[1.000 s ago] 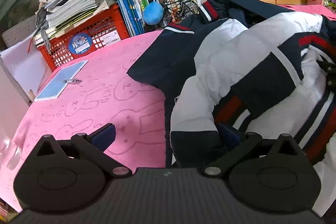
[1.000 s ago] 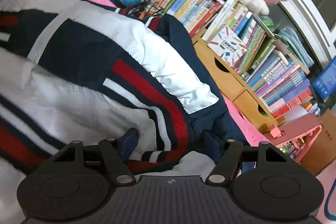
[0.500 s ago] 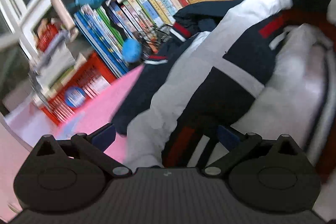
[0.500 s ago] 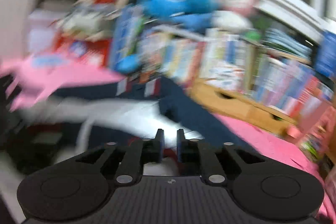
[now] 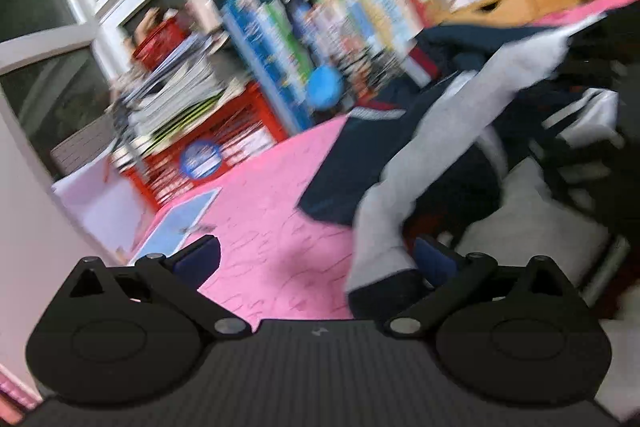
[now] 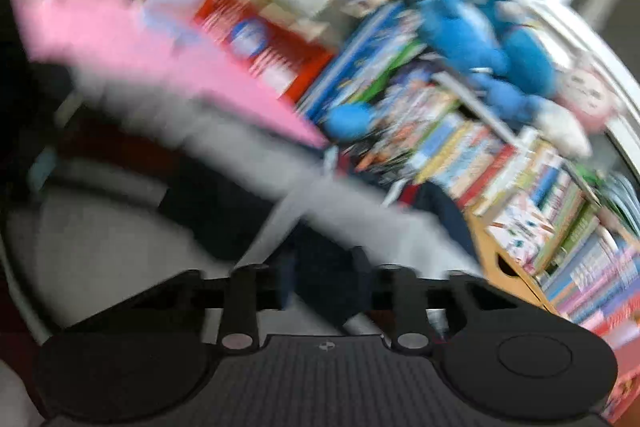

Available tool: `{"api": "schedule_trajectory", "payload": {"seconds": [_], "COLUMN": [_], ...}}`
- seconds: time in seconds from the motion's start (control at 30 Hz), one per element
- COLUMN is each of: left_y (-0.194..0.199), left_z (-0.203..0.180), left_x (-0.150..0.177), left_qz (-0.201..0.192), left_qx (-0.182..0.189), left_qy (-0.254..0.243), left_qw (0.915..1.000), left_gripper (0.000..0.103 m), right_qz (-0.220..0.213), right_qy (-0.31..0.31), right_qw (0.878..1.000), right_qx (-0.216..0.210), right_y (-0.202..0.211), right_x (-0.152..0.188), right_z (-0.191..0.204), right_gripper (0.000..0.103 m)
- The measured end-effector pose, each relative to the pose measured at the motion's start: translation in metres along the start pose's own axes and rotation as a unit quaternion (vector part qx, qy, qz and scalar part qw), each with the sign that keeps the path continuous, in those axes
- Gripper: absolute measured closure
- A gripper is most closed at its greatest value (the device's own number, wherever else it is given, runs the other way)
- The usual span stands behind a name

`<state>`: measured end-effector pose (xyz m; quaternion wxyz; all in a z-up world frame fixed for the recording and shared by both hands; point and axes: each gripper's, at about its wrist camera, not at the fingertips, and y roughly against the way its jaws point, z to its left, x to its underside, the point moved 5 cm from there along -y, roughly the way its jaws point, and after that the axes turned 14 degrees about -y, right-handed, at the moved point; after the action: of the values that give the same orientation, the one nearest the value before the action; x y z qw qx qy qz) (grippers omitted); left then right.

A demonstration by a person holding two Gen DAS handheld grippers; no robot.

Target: Fold clothes

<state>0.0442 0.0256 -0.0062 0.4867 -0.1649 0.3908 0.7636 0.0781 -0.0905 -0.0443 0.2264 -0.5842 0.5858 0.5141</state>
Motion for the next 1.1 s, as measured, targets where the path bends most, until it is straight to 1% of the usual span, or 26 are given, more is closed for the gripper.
{"api": "schedule_trajectory", "payload": {"seconds": [0.07,0.1,0.13,0.17,0.2,0.23,0.3,0.37,0.4,0.47,0.5,0.57,0.63,0.67,0.7,0.73,0.77,0.83,0.9,0.97,1.03,1.1], "left_y": [0.007,0.009,0.008,0.005,0.002,0.0,-0.005,-0.007,-0.006,-0.004,-0.003,-0.002,-0.001,-0.001,-0.001,-0.001,-0.001,0.0,0.002,0.01,0.019,0.024], "left_z": [-0.007,-0.011,-0.016,-0.019,-0.023,-0.024,-0.016,-0.009,-0.006,-0.002,-0.002,-0.001,-0.002,-0.002,-0.001,-0.001,-0.001,0.0,-0.002,-0.007,-0.013,-0.021], "left_x": [-0.007,-0.011,-0.014,-0.014,-0.014,-0.011,-0.001,0.011,0.017,0.023,0.025,0.025,0.025,0.025,0.025,0.026,0.027,0.026,0.021,0.011,-0.001,-0.013], "left_qz": [-0.025,-0.036,-0.041,-0.036,-0.031,-0.025,-0.008,0.008,0.014,0.018,0.016,0.016,0.015,0.015,0.014,0.013,0.01,0.004,-0.002,-0.02,-0.046,-0.07], "left_qx": [0.02,0.025,0.025,0.017,0.01,0.003,0.001,0.012,0.02,0.022,0.022,0.019,0.017,0.016,0.016,0.017,0.02,0.027,0.027,0.029,0.037,0.046], "left_qy": [-0.007,-0.017,-0.027,-0.037,-0.048,-0.051,-0.042,-0.024,-0.014,-0.01,-0.013,-0.015,-0.014,-0.014,-0.013,-0.011,-0.008,-0.002,-0.005,-0.015,-0.028,-0.041], "left_qw": [0.9995,0.9989,0.9985,0.9985,0.9983,0.9984,0.9991,0.9996,0.9996,0.9995,0.9995,0.9996,0.9996,0.9997,0.9997,0.9997,0.9997,0.9996,0.9996,0.9992,0.9978,0.9957], "left_gripper": [0.0,0.0,0.0,0.0,0.0,0.0,0.0,0.0,0.0,0.0,0.0,0.0,0.0,0.0,0.0,0.0,0.0,0.0,0.0,0.0,0.0,0.0], "right_qz": [-0.021,-0.028,-0.027,-0.027,-0.027,-0.025,-0.01,-0.004,-0.001,-0.004,-0.005,-0.001,-0.004,-0.008,-0.018,-0.028,-0.037,-0.044,-0.054,-0.066,-0.079,-0.102], "right_qy": [-0.032,-0.039,-0.022,-0.005,0.012,0.032,0.108,0.169,0.193,0.186,0.183,0.179,0.177,0.178,0.181,0.184,0.181,0.127,0.087,0.04,-0.011,-0.062], "right_qw": [0.999,0.999,0.999,0.999,0.999,0.997,0.992,0.982,0.977,0.978,0.979,0.978,0.979,0.979,0.98,0.981,0.982,0.991,0.995,0.997,0.996,0.992], "right_qx": [0.014,0.013,-0.007,-0.026,-0.045,-0.061,-0.07,-0.085,-0.091,-0.093,-0.094,-0.102,-0.1,-0.094,-0.075,-0.055,-0.038,-0.027,-0.022,-0.025,-0.031,-0.029], "right_y": [0.009,0.014,0.018,0.023,0.027,0.03,0.028,0.022,0.019,0.008,0.003,-0.008,-0.015,-0.016,-0.016,-0.016,-0.015,-0.015,-0.008,0.004,0.017,0.034], "right_x": [-0.015,-0.02,-0.02,-0.019,-0.019,-0.016,0.002,0.018,0.024,0.018,0.015,0.009,0.005,0.003,0.002,0.001,-0.001,-0.011,-0.02,-0.032,-0.046,-0.06], "right_z": [-0.019,-0.026,-0.026,-0.025,-0.025,-0.022,-0.001,0.024,0.035,0.042,0.044,0.044,0.042,0.041,0.038,0.036,0.032,0.021,0.012,0.001,-0.013,-0.031], "right_gripper": [0.08,0.08,0.08,0.08,0.075,0.064,0.05,0.048,0.053,0.049,0.038,0.034,0.023,0.022,0.024,0.031,0.032,0.041,0.045,0.048,0.051,0.053]}}
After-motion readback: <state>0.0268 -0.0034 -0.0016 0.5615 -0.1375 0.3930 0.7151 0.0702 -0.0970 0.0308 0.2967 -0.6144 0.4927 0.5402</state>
